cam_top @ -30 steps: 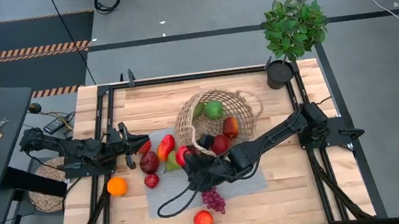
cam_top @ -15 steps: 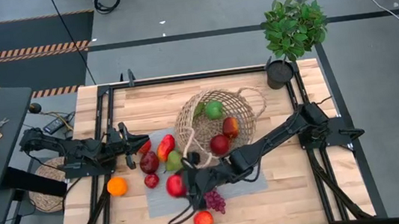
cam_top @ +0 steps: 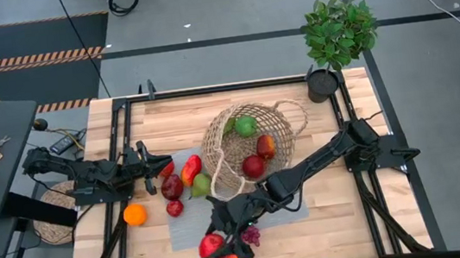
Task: Build produce basket
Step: Put the red apple into the brown basket
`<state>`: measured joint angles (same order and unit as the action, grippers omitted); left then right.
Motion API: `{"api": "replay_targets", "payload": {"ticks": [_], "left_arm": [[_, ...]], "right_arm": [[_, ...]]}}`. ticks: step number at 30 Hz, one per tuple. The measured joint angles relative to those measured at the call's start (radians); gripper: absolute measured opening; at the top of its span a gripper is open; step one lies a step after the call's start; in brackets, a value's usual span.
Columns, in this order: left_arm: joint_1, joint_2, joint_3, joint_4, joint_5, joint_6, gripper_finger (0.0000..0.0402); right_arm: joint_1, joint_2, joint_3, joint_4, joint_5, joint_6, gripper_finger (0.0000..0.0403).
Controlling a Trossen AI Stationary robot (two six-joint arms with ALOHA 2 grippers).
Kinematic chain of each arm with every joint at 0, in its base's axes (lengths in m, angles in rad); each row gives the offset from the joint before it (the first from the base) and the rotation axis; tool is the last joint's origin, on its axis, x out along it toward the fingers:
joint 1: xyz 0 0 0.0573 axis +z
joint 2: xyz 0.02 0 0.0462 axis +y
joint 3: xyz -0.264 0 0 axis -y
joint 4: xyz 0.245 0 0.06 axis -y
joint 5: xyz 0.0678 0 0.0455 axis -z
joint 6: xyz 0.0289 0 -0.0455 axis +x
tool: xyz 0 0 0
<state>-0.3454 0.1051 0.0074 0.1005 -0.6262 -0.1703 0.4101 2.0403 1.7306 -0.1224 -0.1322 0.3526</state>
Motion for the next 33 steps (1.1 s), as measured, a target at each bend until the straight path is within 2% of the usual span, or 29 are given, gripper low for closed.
{"api": "replay_targets", "payload": {"ticks": [9,21,25,33], "left_arm": [[0.0,0.0,0.0,0.0,0.0,0.0,0.0048],[0.0,0.0,0.0,0.0,0.0,0.0,0.0048],[0.0,0.0,0.0,0.0,0.0,0.0,0.0048],[0.0,0.0,0.0,0.0,0.0,0.0,0.0048]], "right_arm": [[0.023,-0.012,0.0,0.143,-0.049,-0.042,0.0344],[-0.022,-0.023,0.001,0.497,0.097,-0.224,0.0344],[-0.025,-0.032,0.001,0.528,0.197,-0.314,0.0345],[-0.025,-0.18,0.001,0.164,0.578,-0.382,0.0345]]}}
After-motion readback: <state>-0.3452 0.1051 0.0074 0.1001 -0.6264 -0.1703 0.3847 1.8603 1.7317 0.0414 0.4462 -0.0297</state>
